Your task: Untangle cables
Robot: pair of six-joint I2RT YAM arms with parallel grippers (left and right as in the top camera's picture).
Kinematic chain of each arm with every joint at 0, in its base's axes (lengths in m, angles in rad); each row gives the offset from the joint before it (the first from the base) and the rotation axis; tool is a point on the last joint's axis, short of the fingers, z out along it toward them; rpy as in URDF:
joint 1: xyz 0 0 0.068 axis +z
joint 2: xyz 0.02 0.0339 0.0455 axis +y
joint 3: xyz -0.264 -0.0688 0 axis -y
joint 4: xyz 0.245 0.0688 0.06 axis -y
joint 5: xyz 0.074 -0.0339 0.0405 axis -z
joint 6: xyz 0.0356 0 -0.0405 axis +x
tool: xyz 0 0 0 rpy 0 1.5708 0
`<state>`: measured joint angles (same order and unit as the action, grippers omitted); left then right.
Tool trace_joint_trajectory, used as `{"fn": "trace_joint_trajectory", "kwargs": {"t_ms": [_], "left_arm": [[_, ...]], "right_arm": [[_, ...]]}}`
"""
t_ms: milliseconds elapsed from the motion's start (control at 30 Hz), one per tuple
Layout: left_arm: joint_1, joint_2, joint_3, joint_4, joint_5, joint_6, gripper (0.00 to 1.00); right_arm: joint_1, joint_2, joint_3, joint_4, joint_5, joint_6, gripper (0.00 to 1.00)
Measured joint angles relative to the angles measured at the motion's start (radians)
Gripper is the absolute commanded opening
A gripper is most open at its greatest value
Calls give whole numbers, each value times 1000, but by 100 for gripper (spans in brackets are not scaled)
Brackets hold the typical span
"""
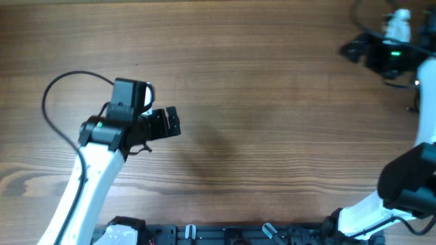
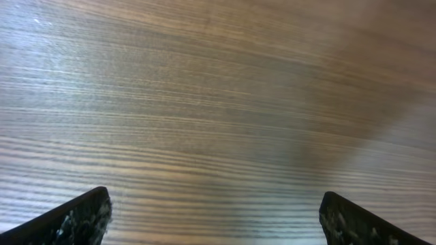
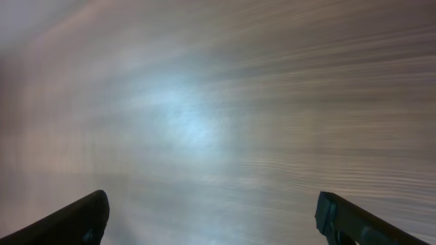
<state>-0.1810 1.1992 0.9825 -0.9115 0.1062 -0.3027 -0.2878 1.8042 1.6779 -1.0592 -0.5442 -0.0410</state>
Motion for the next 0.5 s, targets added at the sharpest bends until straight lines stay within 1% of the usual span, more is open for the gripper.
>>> {"fn": "trace_joint_trajectory", "kwargs": {"t_ms": [133, 200, 267, 367, 500], "left_arm": [[0, -130, 0, -43, 0, -3, 100], [0, -219, 0, -73, 0, -3, 100], [0, -310, -1, -102, -1, -3, 100], [0, -445, -2, -145, 0, -4, 100], [0, -624, -1, -185, -1, -8, 100]], "right_arm": [[177, -51, 0, -79, 29, -30, 93], [281, -108, 0, -91, 36, -35, 93], [348, -175, 0, -86, 62, -22, 93], [412, -291, 0, -90, 129, -2, 93], [462, -515, 0, -150, 208, 6, 93]]}}
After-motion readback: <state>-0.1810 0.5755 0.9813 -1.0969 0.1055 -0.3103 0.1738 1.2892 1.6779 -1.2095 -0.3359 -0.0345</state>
